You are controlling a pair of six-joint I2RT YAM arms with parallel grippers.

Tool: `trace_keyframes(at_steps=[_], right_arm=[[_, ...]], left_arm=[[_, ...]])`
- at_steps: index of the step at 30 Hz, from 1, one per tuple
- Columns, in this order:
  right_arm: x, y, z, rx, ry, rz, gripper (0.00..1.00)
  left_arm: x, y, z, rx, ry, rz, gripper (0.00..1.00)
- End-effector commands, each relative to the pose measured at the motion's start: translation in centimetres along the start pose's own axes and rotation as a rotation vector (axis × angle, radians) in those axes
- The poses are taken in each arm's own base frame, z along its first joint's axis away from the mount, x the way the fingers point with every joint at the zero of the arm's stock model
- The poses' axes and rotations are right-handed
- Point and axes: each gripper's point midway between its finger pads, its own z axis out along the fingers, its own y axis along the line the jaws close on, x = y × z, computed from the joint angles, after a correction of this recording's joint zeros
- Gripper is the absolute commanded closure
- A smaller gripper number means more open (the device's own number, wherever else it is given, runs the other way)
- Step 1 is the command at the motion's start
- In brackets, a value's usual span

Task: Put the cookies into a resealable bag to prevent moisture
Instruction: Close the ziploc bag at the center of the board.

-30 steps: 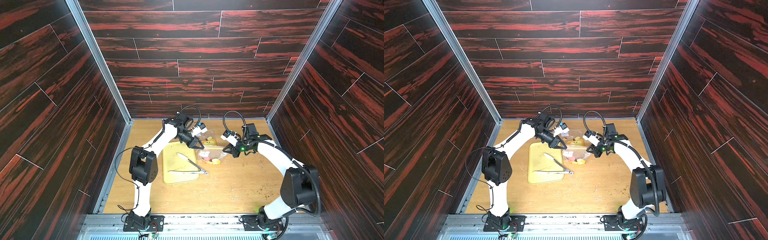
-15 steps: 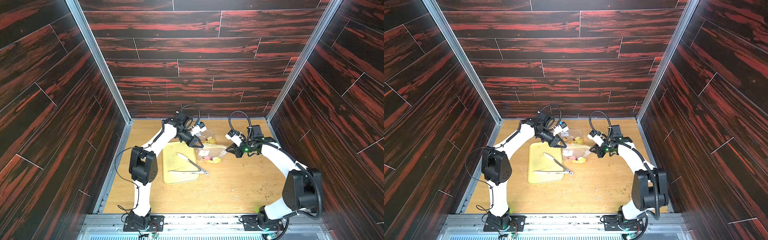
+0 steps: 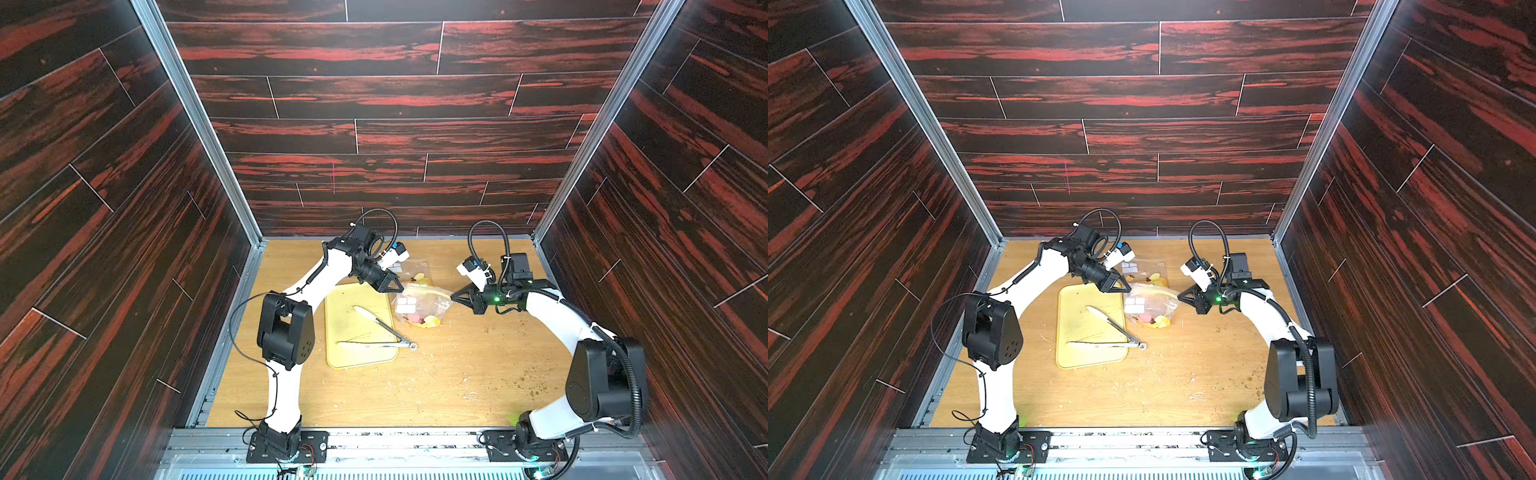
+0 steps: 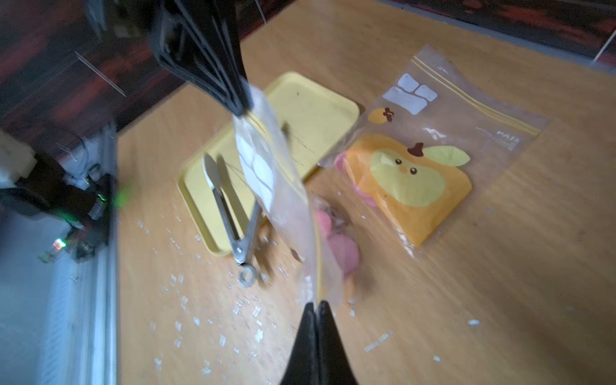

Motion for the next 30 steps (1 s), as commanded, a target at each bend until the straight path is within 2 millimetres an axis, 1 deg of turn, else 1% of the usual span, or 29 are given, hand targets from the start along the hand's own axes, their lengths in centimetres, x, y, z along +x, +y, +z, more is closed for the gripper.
trace_keyframes(at_steps=[1,4,5,7,10,12,14,17,20,23,25,28,30], right_arm=[[-0.4,0.2,0.2,-0.057,-0.048,0.025,1.0],[-0.3,-0.2,0.3,-0.068,-0.037,0.063,1.0],[-0.3,-0.3,0.5,-0.072,-0.03,0.076,1.0],[0.0,-0.6,0.7,-0.08,-0.014,0.105,1.0],[0.7,-1.3,1.3,-0.08,0.023,0.154,1.0],[0.8,-1.7,1.5,-0.077,0.032,0.172,1.0],[0.5,-1.9,1.6,-0.081,0.024,0.179,1.0],[0.0,-1.9,1.7,-0.099,0.018,0.187,1.0],[0.0,-1.8,1.8,-0.114,0.02,0.195,1.0],[0.1,-1.6,1.8,-0.12,0.025,0.198,1.0],[0.1,-1.5,1.8,-0.123,0.023,0.196,1.0],[0.0,-1.4,1.8,-0.136,0.018,0.199,1.0],[-0.1,-1.3,1.8,-0.139,0.017,0.194,1.0]], left_arm=[[-0.6,0.5,-1.2,-0.056,-0.03,0.005,1.0],[0.0,2.1,-1.0,-0.134,0.001,-0.011,0.99],[0.1,2.4,-1.0,-0.15,0.012,-0.01,0.95],[-0.2,2.9,-1.5,-0.19,0.01,0.008,0.8],[-1.2,2.4,-2.0,-0.204,-0.052,0.067,0.63],[-1.8,1.8,-2.3,-0.211,-0.098,0.117,0.51],[-2.3,1.2,-2.3,-0.223,-0.12,0.171,0.44],[-3.7,-0.1,-1.9,-0.249,-0.139,0.286,0.36],[-4.8,-0.8,-1.1,-0.284,-0.136,0.367,0.3],[-5.9,-1.4,0.1,-0.267,-0.117,0.398,0.3],[-5.4,-1.8,1.5,-0.25,-0.054,0.412,0.29],[-5.6,-2.4,3.2,-0.235,-0.017,0.439,0.3],[-5.8,-2.8,3.8,-0.205,-0.019,0.439,0.31]])
